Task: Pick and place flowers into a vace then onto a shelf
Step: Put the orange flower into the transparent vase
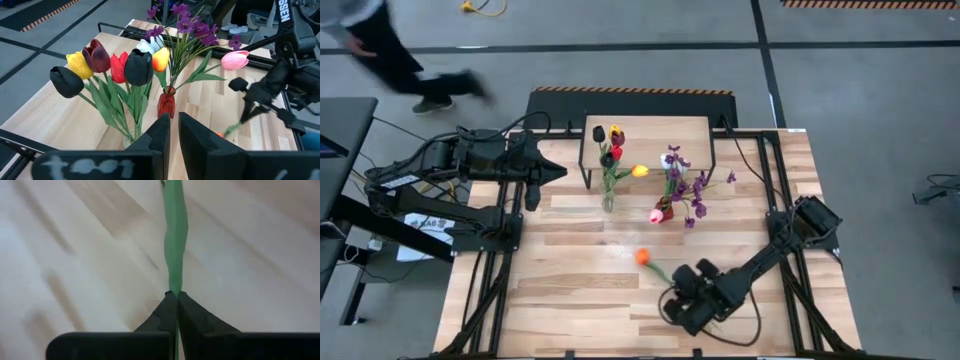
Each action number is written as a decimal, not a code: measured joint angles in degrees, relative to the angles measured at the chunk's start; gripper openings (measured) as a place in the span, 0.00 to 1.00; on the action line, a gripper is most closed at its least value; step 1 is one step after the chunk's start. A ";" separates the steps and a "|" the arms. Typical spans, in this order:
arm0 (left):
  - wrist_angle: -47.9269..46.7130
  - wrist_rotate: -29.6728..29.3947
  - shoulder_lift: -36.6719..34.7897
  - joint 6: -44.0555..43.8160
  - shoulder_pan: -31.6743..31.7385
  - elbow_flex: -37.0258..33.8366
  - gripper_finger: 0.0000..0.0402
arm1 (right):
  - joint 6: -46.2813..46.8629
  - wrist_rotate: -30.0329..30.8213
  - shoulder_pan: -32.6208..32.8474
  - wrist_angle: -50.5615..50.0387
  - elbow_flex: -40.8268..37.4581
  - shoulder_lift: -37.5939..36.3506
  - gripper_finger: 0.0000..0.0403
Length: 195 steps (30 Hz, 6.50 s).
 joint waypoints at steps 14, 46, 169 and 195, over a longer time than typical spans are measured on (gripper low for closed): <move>1.58 1.87 0.00 -0.09 0.02 0.00 0.06 | -55.61 17.45 -4.54 15.81 18.98 -0.17 0.00; 93.78 30.59 -11.89 6.60 -12.45 -60.94 0.02 | -80.89 17.00 -6.55 47.68 19.44 -0.35 0.00; 14.93 2.40 -0.11 9.51 11.41 -7.85 0.01 | -60.85 13.94 -9.04 43.00 7.13 -0.33 0.69; 12.30 1.59 -1.02 9.47 11.39 -5.84 0.01 | -60.50 13.95 -9.04 43.00 7.13 -0.33 0.69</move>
